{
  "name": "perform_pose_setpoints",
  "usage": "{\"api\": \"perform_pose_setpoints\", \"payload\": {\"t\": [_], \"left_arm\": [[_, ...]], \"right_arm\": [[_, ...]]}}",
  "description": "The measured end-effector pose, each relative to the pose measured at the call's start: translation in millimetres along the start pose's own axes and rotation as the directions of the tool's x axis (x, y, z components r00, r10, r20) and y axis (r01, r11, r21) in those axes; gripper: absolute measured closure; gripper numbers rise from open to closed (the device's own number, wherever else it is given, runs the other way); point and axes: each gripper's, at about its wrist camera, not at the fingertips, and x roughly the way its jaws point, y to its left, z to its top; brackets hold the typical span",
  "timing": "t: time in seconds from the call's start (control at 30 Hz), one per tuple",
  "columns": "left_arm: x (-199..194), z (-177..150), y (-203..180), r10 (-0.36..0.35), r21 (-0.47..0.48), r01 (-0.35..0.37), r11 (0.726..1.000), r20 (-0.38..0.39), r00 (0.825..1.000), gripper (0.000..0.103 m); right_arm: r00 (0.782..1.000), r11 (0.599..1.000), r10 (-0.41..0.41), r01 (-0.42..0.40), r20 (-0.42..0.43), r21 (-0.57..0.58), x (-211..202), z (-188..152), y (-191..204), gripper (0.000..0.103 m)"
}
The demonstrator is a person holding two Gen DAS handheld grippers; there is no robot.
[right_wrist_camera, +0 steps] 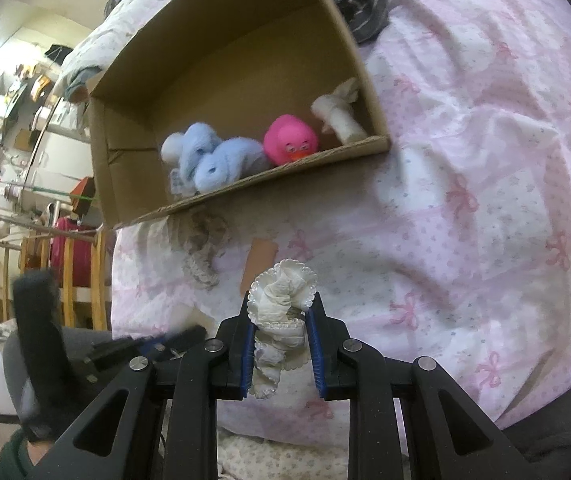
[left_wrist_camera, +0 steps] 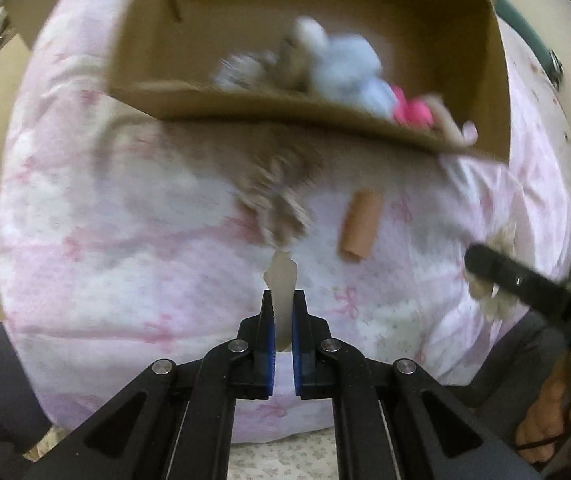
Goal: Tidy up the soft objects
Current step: 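Carry the clear cup and white lace cloth over the box with both tools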
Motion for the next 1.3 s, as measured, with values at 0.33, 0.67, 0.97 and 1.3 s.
{"api": "perform_pose_setpoints", "payload": {"t": [0.33, 0.67, 0.97, 1.3], "left_arm": [[-59.1, 12.3, 21.3, 0.066, -0.031, -0.062, 0.998, 0.152, 0.986, 0.097], [-107.2, 35.5, 41.4, 0.022, -0.120, 0.011, 0.993, 0.269, 0.963, 0.097], [-130.1, 63.6, 35.1, 0.064, -0.074, -0.039, 0.996, 0.362, 0.930, 0.097], [-108.3, 97.3, 26.9, 0.081, -0.040, -0.072, 0.997, 0.367, 0.926, 0.097]], "right_arm": [[0.999, 0.998, 0.043, -0.042, 0.031, -0.037, -1.3, 2.3, 21.1, 0.078], [0.972, 0.983, 0.179, -0.168, 0.153, -0.077, -40.6, 6.3, 30.1, 0.078], [0.953, 0.976, 0.174, -0.132, 0.247, -0.176, -73.5, 31.3, 49.0, 0.078], [0.920, 0.976, 0.191, -0.140, 0.342, -0.167, -78.7, 68.8, 34.9, 0.078]]}}
